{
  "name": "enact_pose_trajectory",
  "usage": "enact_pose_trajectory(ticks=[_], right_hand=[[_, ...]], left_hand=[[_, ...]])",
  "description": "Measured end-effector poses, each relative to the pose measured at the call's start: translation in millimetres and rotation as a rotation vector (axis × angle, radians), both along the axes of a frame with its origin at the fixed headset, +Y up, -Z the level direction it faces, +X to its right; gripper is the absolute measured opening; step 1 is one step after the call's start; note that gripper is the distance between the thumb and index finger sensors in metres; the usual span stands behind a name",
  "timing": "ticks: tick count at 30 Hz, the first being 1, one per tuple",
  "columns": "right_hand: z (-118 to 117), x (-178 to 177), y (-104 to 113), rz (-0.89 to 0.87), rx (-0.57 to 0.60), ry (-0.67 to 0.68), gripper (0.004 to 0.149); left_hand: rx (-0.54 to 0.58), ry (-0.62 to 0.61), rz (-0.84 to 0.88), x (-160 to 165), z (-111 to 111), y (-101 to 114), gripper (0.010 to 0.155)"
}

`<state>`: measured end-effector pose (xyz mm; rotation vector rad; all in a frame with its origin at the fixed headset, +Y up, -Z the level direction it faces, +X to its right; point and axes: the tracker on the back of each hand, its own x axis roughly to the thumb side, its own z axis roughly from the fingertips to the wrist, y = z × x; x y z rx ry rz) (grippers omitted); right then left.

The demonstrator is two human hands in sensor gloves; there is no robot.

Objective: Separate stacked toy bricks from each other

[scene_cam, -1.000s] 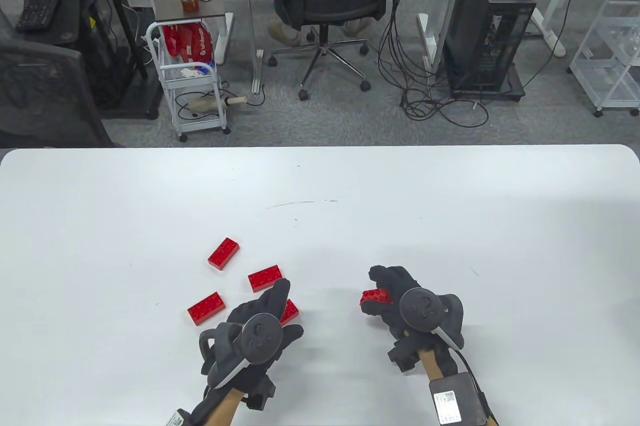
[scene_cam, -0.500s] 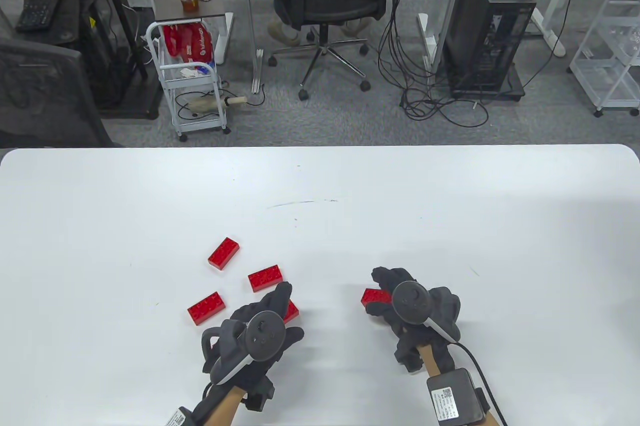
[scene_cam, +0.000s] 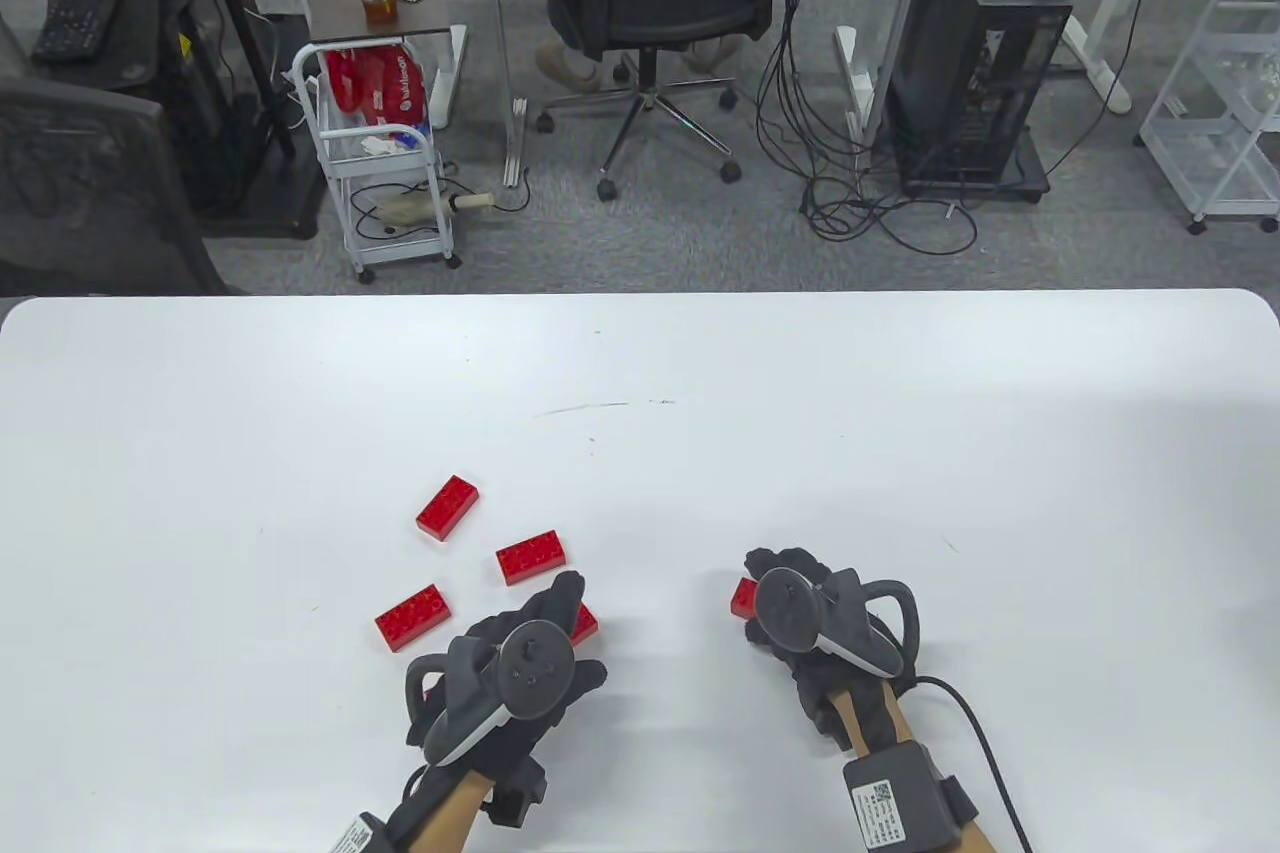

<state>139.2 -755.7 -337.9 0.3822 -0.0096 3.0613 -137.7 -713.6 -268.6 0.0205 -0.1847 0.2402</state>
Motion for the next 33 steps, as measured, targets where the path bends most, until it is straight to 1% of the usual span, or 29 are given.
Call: enact_pose_trajectory(ticks=[11, 19, 21, 24, 28, 30, 33], right_hand=[[1, -8, -2, 0.068, 0.022, -0.028, 0.068], [1, -7, -3, 0.075, -0.027, -0.019, 0.069], [3, -5, -5, 0.051, -0.043, -0.009, 0.071], [7, -2, -4, 0.048, -0.056, -0.002, 0.078], [13, 2, 3, 0.011, -0.058, -0.01, 0.085], [18, 6, 9, -0.025, 0.0, -0.007, 0.087], [27, 11, 19, -0.107, 0.056, 0.01, 0.087]], left_hand=[[0.001, -0.001, -0.004, 1, 0, -1, 0.088], [-0.019, -0.004, -0.022, 4, -2, -6, 0.088], [-0.023, -0.001, -0.02, 3, -2, -6, 0.088], [-0.023, 0.005, -0.015, 3, -2, -5, 0.088], [-0.019, 0.017, -0.008, 1, -3, -5, 0.088], [-0.013, 0.018, 0.003, 0, -2, -5, 0.088], [0.011, 0.004, 0.024, 0, -1, -4, 0.088]])
